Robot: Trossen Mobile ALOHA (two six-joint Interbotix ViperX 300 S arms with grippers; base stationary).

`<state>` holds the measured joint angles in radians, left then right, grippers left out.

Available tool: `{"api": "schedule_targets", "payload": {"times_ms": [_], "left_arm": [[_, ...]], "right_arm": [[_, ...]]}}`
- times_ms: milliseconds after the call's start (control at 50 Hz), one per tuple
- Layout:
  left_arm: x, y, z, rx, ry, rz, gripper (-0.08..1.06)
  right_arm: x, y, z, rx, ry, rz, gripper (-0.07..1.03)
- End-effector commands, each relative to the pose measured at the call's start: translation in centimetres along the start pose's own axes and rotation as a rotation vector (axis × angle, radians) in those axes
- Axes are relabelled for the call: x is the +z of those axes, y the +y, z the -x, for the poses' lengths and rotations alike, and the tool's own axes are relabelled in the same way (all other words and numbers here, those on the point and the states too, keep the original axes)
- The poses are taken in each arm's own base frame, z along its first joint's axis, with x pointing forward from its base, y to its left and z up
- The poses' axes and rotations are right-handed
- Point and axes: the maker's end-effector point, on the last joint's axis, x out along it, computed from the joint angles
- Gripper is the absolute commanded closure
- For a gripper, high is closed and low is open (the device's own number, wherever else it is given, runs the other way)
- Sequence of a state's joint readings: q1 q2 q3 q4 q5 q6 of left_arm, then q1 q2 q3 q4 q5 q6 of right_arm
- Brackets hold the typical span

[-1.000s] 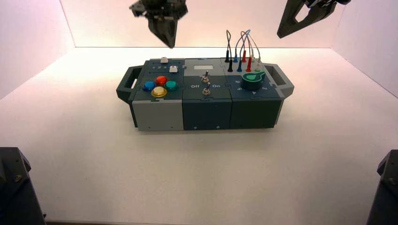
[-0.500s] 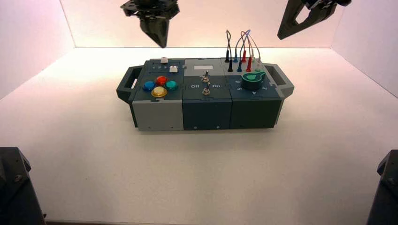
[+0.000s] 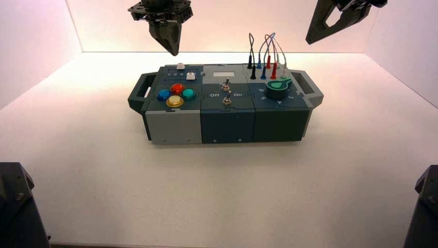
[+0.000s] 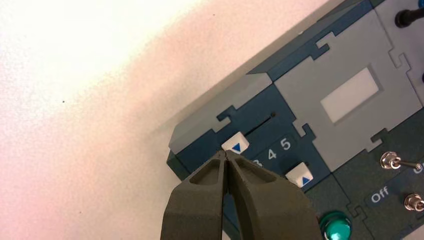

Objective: Move the top slider to position 3.

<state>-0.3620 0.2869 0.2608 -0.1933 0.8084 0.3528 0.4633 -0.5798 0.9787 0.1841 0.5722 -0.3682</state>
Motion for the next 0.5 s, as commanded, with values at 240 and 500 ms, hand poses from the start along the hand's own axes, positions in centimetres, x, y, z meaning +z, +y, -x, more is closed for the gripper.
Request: {"api": "schedule_targets", "payload": {"times_ms": [240,500], "left_arm": [[0.4,0.0,0.2,0.000,-0.003,-0.006,1.01],[0.2,0.1,-0.6,-0.004,0.015,-0.003,1.01]], "right_arm": [[0.9,-0.1,0.4,-0.006,-0.031,0.008,0.98],[0.8,-0.1,0.4,-0.008,-0.029,0.010,0.98]]}}
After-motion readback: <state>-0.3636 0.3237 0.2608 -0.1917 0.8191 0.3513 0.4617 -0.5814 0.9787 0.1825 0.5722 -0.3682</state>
